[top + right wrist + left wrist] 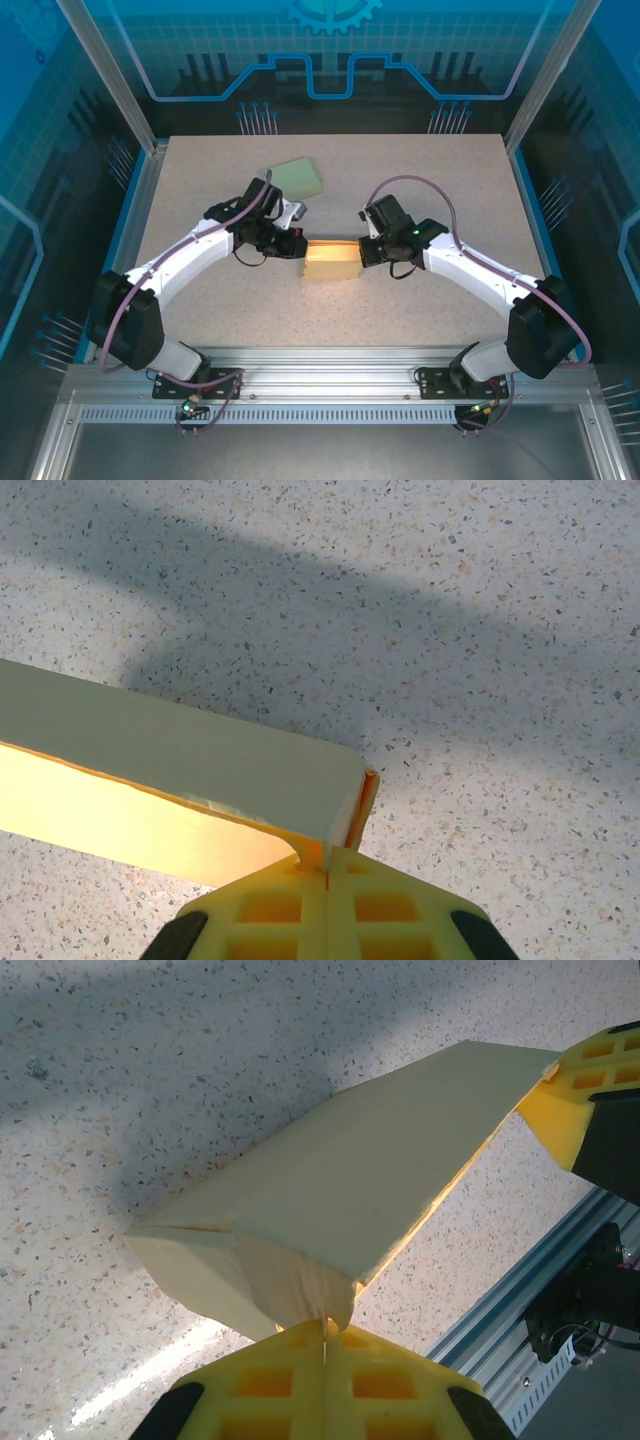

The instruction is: Fold the paper box

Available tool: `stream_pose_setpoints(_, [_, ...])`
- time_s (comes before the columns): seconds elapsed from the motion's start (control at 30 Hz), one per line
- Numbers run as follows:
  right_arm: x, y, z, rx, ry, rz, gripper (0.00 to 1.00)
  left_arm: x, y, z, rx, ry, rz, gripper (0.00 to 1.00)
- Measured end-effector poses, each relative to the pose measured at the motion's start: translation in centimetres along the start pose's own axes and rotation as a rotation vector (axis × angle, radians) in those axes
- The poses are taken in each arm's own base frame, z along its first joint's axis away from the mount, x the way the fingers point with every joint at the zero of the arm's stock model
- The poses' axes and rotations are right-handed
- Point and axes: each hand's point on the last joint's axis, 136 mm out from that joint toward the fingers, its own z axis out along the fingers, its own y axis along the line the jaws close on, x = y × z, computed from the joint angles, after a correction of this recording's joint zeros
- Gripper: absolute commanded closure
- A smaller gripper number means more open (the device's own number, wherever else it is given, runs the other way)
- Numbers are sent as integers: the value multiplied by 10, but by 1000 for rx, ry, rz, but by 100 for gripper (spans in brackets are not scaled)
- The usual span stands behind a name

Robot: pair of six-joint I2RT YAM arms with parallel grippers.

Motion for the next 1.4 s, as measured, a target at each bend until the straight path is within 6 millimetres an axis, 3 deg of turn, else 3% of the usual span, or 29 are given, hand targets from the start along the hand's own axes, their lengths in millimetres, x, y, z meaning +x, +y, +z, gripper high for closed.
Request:
stream_pose_setpoints(0.4, [3, 2, 6, 0, 17, -7, 74, 8, 5, 4, -7, 19, -10, 100])
stream_pose_setpoints(0.63, [2, 2, 9, 2, 17, -7, 72, 8, 5, 4, -7, 19, -10, 100])
stream_pose_setpoints(1.4, [-8, 2, 18, 100, -9, -59, 81, 7, 6, 6, -4, 10, -44, 100])
